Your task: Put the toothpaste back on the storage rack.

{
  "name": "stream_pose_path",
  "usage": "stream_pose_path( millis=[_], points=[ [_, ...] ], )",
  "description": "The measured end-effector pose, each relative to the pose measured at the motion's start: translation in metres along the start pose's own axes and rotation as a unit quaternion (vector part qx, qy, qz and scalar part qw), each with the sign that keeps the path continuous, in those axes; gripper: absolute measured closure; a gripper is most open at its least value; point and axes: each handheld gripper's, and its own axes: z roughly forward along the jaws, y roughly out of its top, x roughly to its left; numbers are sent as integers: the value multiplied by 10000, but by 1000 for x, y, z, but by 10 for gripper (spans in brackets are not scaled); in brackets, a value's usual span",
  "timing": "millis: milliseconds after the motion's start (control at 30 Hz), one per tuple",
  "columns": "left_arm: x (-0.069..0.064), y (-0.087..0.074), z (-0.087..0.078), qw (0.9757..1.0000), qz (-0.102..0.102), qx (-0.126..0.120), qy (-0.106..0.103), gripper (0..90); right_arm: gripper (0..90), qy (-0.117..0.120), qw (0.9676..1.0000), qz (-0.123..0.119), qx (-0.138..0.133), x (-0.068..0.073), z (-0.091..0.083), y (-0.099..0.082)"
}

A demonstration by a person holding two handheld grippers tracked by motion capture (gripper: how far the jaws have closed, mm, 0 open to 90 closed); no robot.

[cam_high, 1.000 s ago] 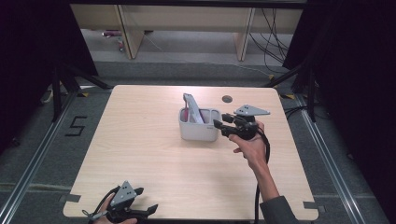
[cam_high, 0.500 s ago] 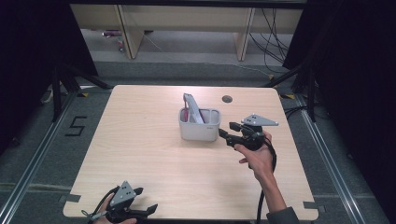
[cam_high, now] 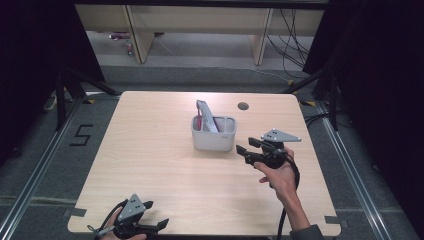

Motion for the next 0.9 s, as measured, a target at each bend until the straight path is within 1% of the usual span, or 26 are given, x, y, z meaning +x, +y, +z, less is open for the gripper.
stream_pose_path(
  millis=[33, 67, 100, 133, 167, 200, 233, 267, 300, 333, 367, 400, 433, 467, 500, 533, 567, 600, 633, 667, 700, 733, 800, 833, 867, 900],
  points=[
    [0, 0, 0, 10000, 2, 0, 0, 194, 412, 6, 9999, -116, -18, -1, 0, -1],
    [-1, 0, 1, 10000, -54, -41, 4, 194, 411, 5, 9999, 97, 32, 2, -1, -2],
    [-1, 0, 1, 10000, -44, -41, 46, 194, 406, 39, 10000, -12, -2, 1, 0, -2],
    [0, 0, 1, 10000, -47, -28, 30, 194, 400, 46, 10000, -58, -19, 1, 0, -3],
    [0, -1, 1, 10000, -50, -26, 30, 194, 398, -48, 10000, 30, 40, 4, -2, -4],
    [-1, -1, 1, 10000, -73, -50, 28, 194, 387, 7, 10000, 87, 6, 5, -2, -6],
    [0, 0, 0, 10000, -40, -33, 44, 194, 387, 7, 10000, 87, 6, 5, -2, -6],
    [0, -1, 1, 10000, -71, -61, 31, 194, 379, 6, 10000, 52, 27, 6, -2, -7],
    [0, -1, 1, 10000, -71, -55, 29, 194, 379, 8, 10000, -66, 24, 5, -2, -7],
    [0, -1, 1, 10000, -66, -54, 38, 194, 377, -31, 10000, -73, -10, 6, -2, -8],
    [0, -1, 1, 10000, -65, -53, 16, 194, 370, 30, 10000, -59, 56, 6, -2, -9],
    [0, -1, 0, 10000, -59, -48, 10, 194, 362, -11, 10000, -42, 55, 7, -3, -10],
    [-1, -1, 0, 9999, -79, -84, 11, 194, 362, -54, 9999, -148, 70, 6, -3, -11],
    [0, -1, -1, 10000, -58, -44, 18, 194, 361, -52, 9998, -186, 6, 6, -3, -12],
    [0, -1, -1, 10000, -35, -66, 29, 194, 357, -47, 9998, -180, 83, 6, -4, -13],
    [0, -1, -1, 10000, -52, -48, 38, 194, 354, 25, 9999, -77, 80, 8, -3, -14],
    [1, -2, -2, 10000, -29, -14, 39, 194, 352, 40, 9999, -20, 139, 8, -3, -15],
    [2, -2, -3, 10000, 8, 1, 49, 193, 349, 12, 9998, -91, 148, 8, -3, -17],
    [1, -3, -2, 9999, -76, -110, 47, 194, 346, 28, 9998, -145, 159, 8, -3, -18],
    [1, -3, -3, 9999, -75, -71, 56, 193, 343, 60, 9998, -63, 154, 10, -2, -20],
    [1, -3, -3, 9999, -97, -78, 68, 193, 341, 85, 9997, -115, 199, 9, -3, -20],
    [0, -3, -4, 9998, -132, -81, 84, 193, 338, 53, 9997, -133, 173, 9, -1, -22],
    [2, -4, -5, 10000, -34, -8, 86, 193, 336, 16, 9997, -117, 218, 10, -2, -22],
    [1, -4, -5, 9999, -116, -71, 97, 193, 333, -31, 9997, -168, 201, 10, -2, -23],
    [1, -5, -6, 9998, -121, -67, 122, 193, 329, 53, 9997, -73, 214, 12, -1, -24],
    [2, -5, -7, 9999, -85, -7, 124, 193, 329, 116, 9996, -66, 267, 13, 0, -25]
  ],
)
